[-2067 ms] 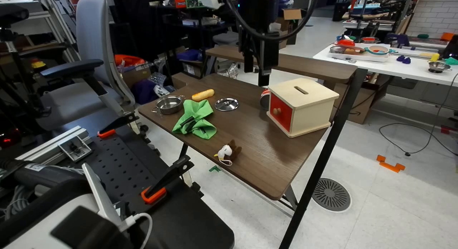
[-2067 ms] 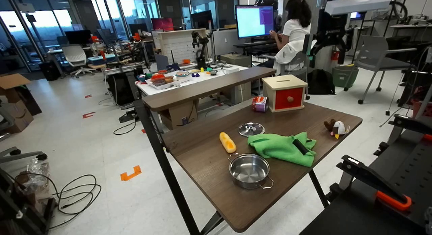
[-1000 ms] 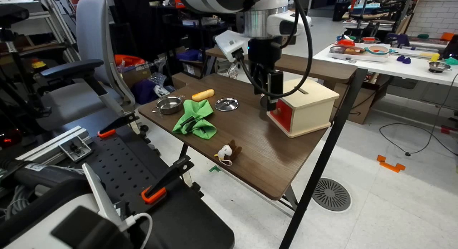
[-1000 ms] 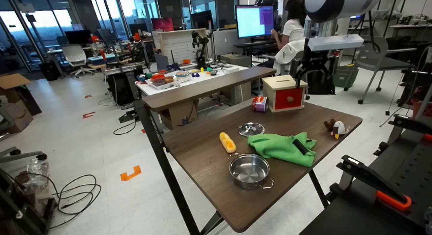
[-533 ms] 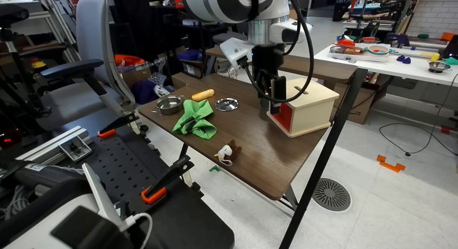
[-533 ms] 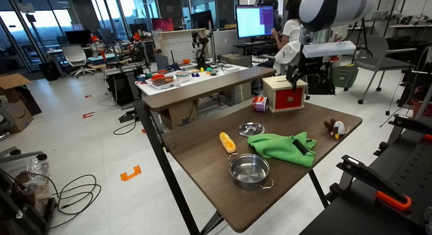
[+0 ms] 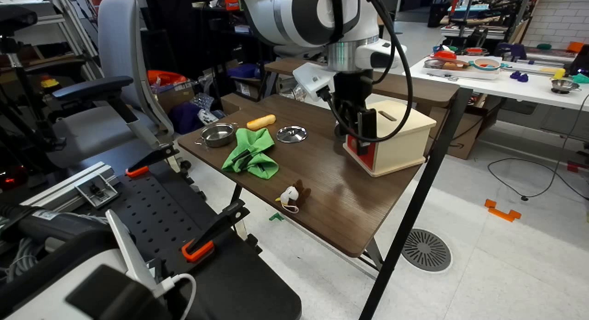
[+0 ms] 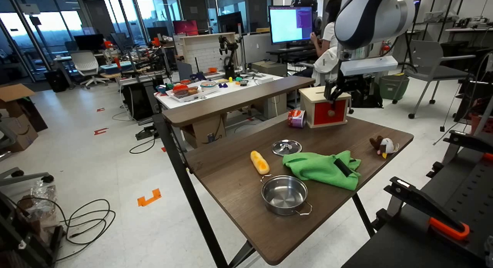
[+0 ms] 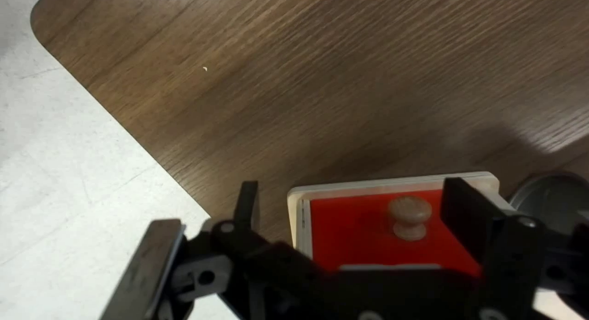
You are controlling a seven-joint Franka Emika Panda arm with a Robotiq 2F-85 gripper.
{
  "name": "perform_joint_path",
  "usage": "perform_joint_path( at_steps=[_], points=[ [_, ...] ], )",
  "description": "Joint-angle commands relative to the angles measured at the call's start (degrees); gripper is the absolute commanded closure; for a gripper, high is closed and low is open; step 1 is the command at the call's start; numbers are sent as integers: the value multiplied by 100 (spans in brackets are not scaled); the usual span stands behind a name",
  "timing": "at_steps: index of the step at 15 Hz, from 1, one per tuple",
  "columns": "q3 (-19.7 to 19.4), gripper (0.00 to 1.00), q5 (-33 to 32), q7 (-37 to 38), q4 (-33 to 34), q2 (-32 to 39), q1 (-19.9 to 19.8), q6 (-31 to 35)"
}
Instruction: Open the drawer and pot a lid on the drawer
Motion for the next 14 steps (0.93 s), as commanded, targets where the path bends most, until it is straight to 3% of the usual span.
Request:
perform_joint_path(
  at_steps=[1,9,10,11,14],
  points=[
    [-131,0,6,70,325,273,149,43],
    [-121,0,-11,30,602,532,253,63],
    [-131,7,-19,35,620,547,271,69],
    [-124,26,-15,22,650,572,272,71],
    [-199,49,-80,51,758,680,333,122]
  ],
)
